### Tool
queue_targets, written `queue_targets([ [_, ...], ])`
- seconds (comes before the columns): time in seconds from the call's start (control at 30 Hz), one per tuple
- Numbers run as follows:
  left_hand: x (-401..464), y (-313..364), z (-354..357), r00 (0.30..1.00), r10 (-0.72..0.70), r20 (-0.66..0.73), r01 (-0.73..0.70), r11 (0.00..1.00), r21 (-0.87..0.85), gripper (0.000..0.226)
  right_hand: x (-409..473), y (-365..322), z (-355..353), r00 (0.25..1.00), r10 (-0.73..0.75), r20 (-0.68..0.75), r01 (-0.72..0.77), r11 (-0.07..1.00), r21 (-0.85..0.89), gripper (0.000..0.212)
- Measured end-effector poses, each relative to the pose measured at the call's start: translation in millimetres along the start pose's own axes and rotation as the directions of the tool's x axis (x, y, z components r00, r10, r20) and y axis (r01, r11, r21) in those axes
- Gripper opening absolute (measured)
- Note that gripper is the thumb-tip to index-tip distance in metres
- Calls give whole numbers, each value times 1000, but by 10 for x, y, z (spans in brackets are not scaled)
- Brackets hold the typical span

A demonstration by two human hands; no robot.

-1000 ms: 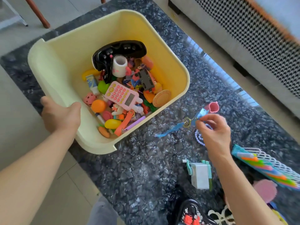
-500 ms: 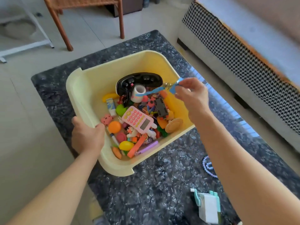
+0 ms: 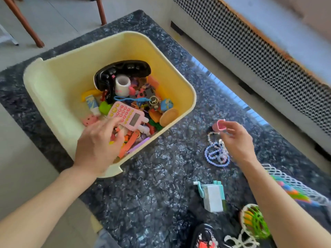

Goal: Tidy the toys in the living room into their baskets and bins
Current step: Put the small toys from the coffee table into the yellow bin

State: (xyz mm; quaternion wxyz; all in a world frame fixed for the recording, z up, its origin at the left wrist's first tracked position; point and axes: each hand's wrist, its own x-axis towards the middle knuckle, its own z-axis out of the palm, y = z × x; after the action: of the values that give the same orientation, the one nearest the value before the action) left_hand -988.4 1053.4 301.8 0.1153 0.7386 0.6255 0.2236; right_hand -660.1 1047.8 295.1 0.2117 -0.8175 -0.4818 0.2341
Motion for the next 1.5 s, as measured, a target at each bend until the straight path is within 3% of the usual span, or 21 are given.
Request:
queue_targets([
  [0.07, -124, 295, 161, 979, 128, 157, -134, 991, 27, 47, -57, 466, -26, 968, 116, 221, -67, 974, -216, 56],
  [0.13, -192, 495, 353, 954, 165, 250, -202, 971, 131, 49, -119, 812, 0, 920, 192, 341, -89, 951, -296, 77],
  [0.27, -202, 590, 520, 970, 52, 237, -123, 948, 294, 22, -22, 1092, 172, 933, 173, 316, -73, 949, -306, 95],
  [0.43, -261, 613, 575, 970, 5, 241, -98, 921, 376, 26, 136, 1008, 357, 902, 227, 368, -54, 904, -423, 102],
  [0.53, -259, 572, 591, 972, 19, 235, -116, 908, 403, 27, 127, 1004, 473, 902, 249, 352, -46, 867, -496, 96],
  [0.77, -282, 542, 633, 982, 54, 180, -125, 901, 416, 31, -8, 904, 609, 926, 99, 364, 46, 928, -370, 40],
  [0.9, -278, 548, 628, 985, 98, 145, -153, 885, 440, 31, -154, 849, 680, 953, 84, 292, 24, 936, -350, 34],
  [0.97, -260, 558, 621, 984, 124, 131, -170, 880, 444, 29, -190, 809, 640, 947, 180, 267, -120, 967, -225, 28],
  [1.0, -258, 553, 610, 984, 130, 122, -171, 881, 440, 29, -213, 755, 599, 935, 248, 253, -244, 969, -48, 25],
  [1.07, -266, 544, 615, 985, 140, 98, -169, 886, 431, 29, -264, 589, 405, 906, 328, 268, -413, 828, 380, 24],
  [1.13, -273, 537, 612, 987, 142, 80, -163, 882, 442, 30, -314, 308, 89, 919, 264, 291, -392, 685, 615, 32],
  [1.3, -260, 586, 592, 987, 145, 63, -157, 848, 506, 16, -297, -603, -620, 967, -59, 249, -183, 523, 833, 42],
  [1.43, -260, 536, 626, 989, 143, 31, -142, 878, 457, 21, -185, -1334, -777, 912, -322, 255, -115, 395, 911, 35],
  [1.5, -260, 507, 650, 989, 142, 35, -144, 902, 408, 22, -82, -1610, -657, 896, -360, 259, -88, 428, 900, 32],
])
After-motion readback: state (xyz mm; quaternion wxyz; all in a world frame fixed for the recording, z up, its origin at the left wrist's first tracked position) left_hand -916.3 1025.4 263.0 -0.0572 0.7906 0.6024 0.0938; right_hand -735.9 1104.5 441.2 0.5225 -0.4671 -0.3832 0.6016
